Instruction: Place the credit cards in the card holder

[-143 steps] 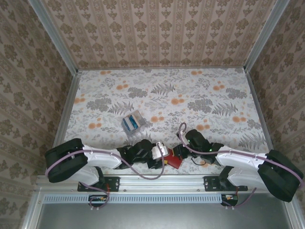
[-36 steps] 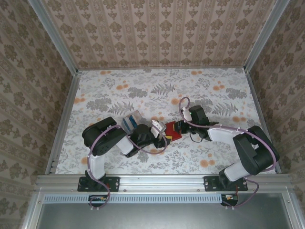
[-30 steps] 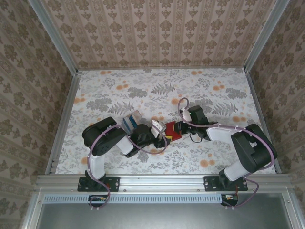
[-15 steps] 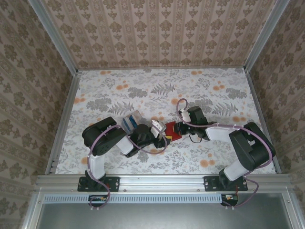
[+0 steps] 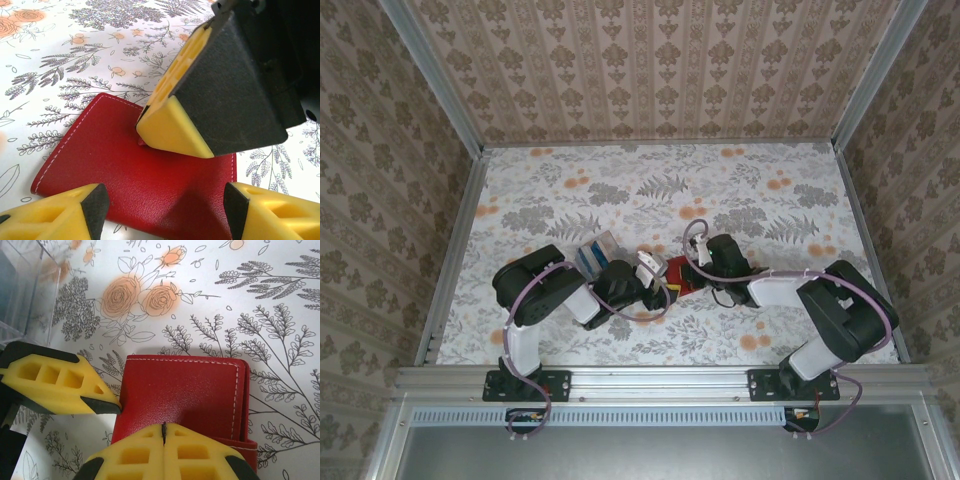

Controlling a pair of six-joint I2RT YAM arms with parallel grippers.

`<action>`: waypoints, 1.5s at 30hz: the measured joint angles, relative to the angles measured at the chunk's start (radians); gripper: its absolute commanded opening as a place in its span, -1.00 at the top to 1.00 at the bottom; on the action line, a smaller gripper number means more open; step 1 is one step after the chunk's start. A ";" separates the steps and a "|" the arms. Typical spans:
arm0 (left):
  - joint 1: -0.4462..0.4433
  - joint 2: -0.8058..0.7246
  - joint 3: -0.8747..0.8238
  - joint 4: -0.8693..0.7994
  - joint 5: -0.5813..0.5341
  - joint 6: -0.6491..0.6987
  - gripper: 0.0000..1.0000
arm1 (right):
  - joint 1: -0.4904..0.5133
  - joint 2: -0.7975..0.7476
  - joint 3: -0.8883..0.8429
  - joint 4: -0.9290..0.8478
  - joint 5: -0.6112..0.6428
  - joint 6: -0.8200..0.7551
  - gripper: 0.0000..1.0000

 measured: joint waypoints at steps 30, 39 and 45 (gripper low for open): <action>0.059 -0.154 -0.041 -0.044 0.007 -0.098 -0.36 | 0.068 -0.129 -0.016 -0.087 0.146 0.119 -0.06; 0.060 -0.630 0.059 -0.513 -0.011 0.046 -0.45 | -0.005 -0.368 0.176 -0.315 0.203 0.061 -0.99; 0.108 -0.912 0.080 -0.779 -0.131 0.198 -0.52 | -0.068 -0.558 0.166 -0.352 0.382 -0.001 -0.99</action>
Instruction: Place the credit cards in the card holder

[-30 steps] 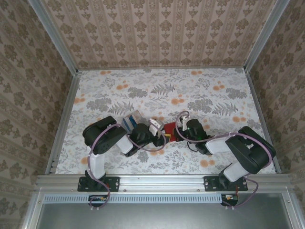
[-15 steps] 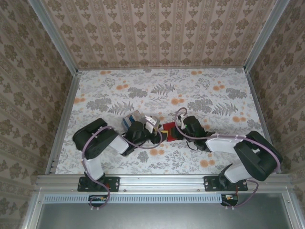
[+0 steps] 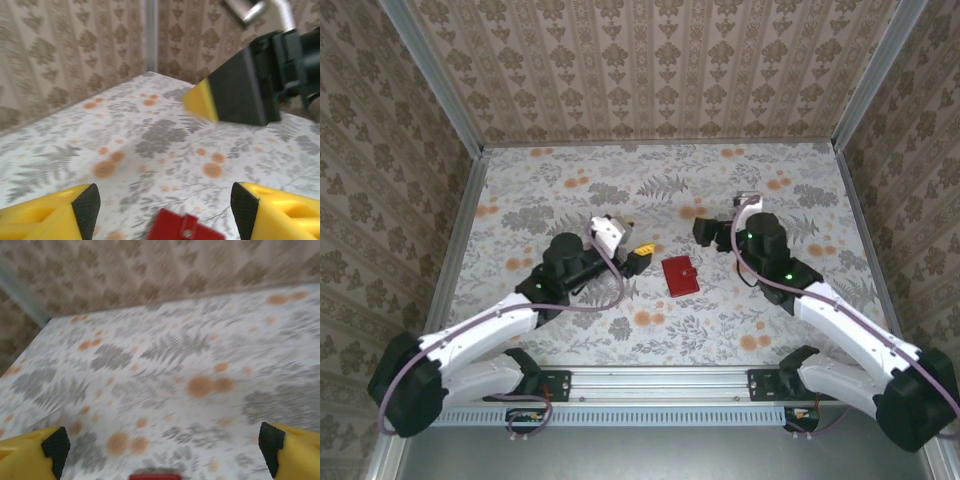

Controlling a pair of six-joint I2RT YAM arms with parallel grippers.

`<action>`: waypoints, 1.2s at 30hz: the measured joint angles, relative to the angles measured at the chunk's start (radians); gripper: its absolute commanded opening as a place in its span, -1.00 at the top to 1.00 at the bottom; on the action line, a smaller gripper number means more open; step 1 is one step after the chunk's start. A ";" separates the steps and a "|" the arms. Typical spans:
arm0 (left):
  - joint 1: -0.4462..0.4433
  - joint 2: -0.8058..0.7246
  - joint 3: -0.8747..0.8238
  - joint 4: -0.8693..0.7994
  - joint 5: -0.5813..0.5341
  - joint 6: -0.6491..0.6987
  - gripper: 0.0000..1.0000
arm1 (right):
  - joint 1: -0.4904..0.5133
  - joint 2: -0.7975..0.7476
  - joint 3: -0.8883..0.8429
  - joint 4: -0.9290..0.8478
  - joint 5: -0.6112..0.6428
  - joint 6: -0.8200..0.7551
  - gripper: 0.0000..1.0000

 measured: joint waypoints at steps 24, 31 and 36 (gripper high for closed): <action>0.687 0.125 -0.325 0.115 -0.316 0.060 -1.00 | -0.337 0.107 -0.494 0.581 0.061 -0.453 -1.00; 0.718 0.344 -0.278 0.376 -0.275 0.051 -1.00 | -0.403 0.322 -0.422 0.760 -0.048 -0.410 -1.00; 0.766 0.505 -0.270 0.521 -0.262 0.039 -1.00 | -0.444 0.465 -0.364 0.863 -0.081 -0.373 -1.00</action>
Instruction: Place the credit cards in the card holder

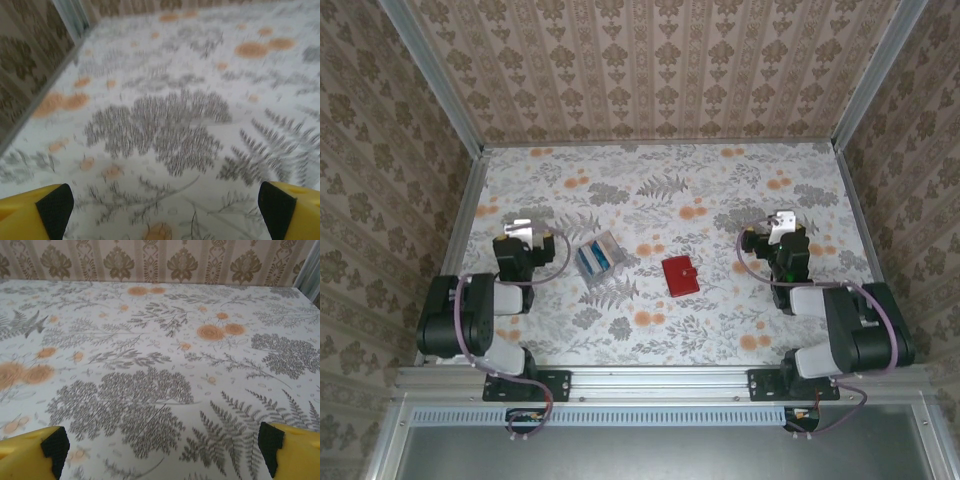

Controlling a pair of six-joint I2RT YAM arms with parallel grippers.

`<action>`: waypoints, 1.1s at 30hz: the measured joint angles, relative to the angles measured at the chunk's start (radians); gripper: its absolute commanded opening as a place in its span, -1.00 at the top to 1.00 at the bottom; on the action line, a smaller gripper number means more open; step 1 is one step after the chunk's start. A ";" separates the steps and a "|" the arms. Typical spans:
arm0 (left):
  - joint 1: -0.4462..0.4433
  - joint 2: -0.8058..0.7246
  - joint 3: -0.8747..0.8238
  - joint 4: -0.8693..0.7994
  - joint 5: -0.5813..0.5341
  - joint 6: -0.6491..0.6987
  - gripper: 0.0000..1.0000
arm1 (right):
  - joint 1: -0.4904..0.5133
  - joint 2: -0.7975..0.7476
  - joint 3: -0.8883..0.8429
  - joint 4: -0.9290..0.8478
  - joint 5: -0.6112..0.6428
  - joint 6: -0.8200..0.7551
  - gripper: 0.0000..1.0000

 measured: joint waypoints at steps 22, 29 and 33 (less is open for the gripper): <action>-0.029 0.013 0.075 -0.032 -0.060 -0.010 -1.00 | -0.006 0.077 0.097 -0.060 -0.013 0.031 -0.99; -0.029 0.013 0.075 -0.037 -0.060 -0.010 -1.00 | -0.004 0.077 0.097 -0.065 -0.009 0.031 -0.99; -0.029 0.013 0.075 -0.039 -0.060 -0.010 -1.00 | -0.001 0.077 0.097 -0.065 0.002 0.030 -0.99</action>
